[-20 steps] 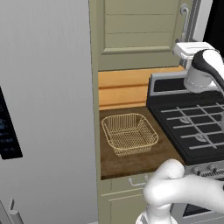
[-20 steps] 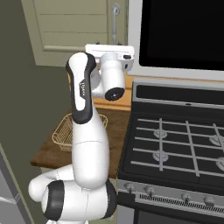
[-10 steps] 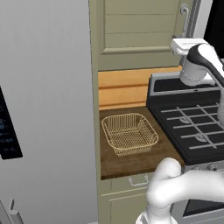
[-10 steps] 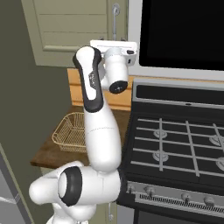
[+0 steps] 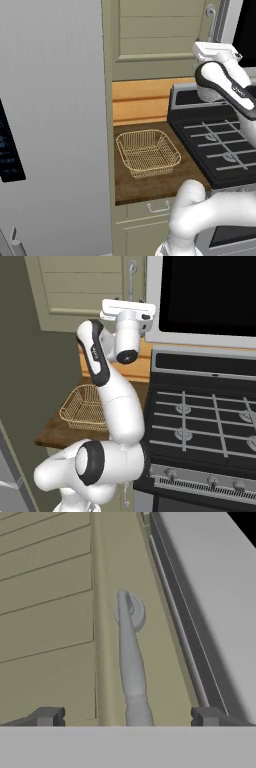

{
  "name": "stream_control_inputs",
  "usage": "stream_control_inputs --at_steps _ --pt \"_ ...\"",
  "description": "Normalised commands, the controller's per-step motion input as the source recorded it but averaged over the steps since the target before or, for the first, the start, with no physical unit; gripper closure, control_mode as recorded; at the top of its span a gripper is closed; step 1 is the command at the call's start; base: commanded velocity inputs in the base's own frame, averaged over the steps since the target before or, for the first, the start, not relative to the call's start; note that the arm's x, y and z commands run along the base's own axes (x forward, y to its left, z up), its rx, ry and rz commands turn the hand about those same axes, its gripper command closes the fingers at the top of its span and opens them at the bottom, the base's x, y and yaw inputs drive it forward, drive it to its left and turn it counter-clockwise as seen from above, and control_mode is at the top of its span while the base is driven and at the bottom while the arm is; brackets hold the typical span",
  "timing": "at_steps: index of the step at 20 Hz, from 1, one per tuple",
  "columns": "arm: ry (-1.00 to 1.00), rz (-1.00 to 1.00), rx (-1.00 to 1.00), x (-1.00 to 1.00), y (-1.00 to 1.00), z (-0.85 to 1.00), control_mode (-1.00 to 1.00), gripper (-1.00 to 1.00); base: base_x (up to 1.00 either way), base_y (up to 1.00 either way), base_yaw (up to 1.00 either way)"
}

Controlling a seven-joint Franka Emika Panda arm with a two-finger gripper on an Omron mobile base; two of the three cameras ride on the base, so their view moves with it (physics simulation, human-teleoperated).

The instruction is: Open the cabinet, pick up the bread from the cabinet and place it in the basket. Then move the basket to the dining counter.

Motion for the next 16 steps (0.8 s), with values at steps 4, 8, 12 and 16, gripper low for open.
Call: stream_control_inputs --at_steps 4,8,12,16 --pt "0.00 0.00 0.00 0.25 -0.18 0.08 -1.00 -1.00 0.00 0.00 0.00" --pt "0.00 0.03 0.00 0.21 -0.26 0.03 -1.00 -1.00 0.00 0.00 0.00" --pt "0.00 0.06 0.00 0.05 -0.28 0.00 -1.00 -1.00 0.00 0.00 0.00" --pt "0.00 0.05 0.00 0.00 -0.24 0.00 -1.00 -1.00 0.00 0.00 0.00"
